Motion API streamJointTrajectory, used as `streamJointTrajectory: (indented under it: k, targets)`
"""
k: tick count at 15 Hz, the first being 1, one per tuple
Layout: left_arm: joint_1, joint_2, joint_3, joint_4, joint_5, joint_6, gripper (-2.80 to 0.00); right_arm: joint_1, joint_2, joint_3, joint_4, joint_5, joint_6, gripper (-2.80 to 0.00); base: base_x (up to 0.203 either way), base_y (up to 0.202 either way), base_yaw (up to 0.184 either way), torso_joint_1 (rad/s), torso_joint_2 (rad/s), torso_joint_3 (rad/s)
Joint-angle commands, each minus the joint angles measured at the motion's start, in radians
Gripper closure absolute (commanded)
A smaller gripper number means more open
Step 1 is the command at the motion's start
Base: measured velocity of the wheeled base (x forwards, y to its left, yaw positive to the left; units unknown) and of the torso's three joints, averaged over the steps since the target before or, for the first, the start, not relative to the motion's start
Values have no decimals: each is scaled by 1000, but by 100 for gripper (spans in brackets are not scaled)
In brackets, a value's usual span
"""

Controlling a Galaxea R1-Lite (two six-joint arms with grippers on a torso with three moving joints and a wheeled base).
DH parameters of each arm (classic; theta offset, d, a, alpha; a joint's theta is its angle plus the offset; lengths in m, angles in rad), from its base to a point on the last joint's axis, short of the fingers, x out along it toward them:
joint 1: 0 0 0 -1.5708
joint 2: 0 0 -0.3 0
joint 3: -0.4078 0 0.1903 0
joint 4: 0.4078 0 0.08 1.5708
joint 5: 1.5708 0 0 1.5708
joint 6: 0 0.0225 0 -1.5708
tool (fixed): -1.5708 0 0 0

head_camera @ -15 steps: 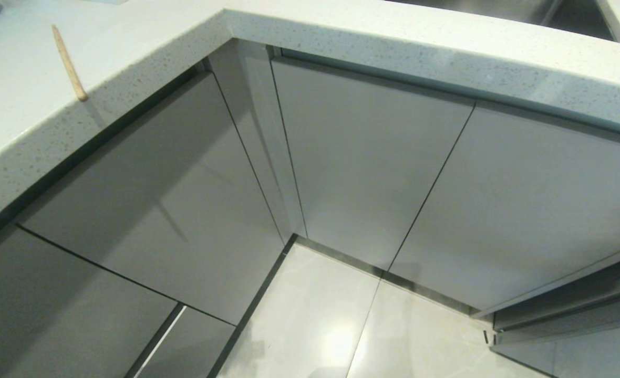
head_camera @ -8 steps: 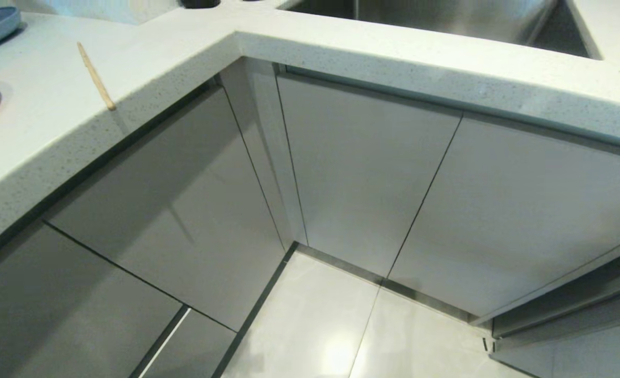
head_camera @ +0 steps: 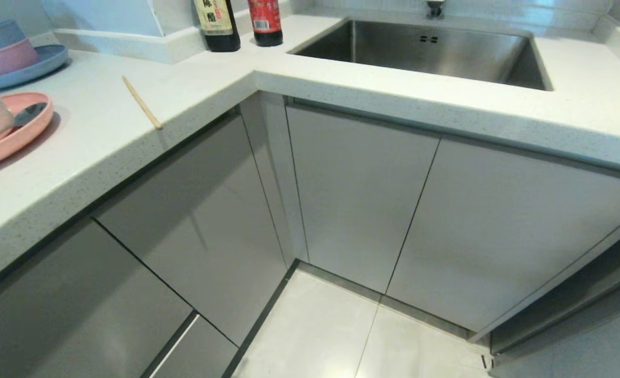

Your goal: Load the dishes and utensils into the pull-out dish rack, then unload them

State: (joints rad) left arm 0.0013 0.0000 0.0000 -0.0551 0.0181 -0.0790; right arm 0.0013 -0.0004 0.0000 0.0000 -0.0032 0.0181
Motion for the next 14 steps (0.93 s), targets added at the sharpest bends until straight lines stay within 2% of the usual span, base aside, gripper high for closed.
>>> streamJointTrajectory:
  k: [1,14]
  targets:
    - [0,2,21,0,0,-1,0,0,0,2,0,0,0,0,0,0,0,4,-1,212]
    - [-1,2,21,-2,0,-1,0,0,0,2,0,0,0,0,0,0,0,4,1,202]
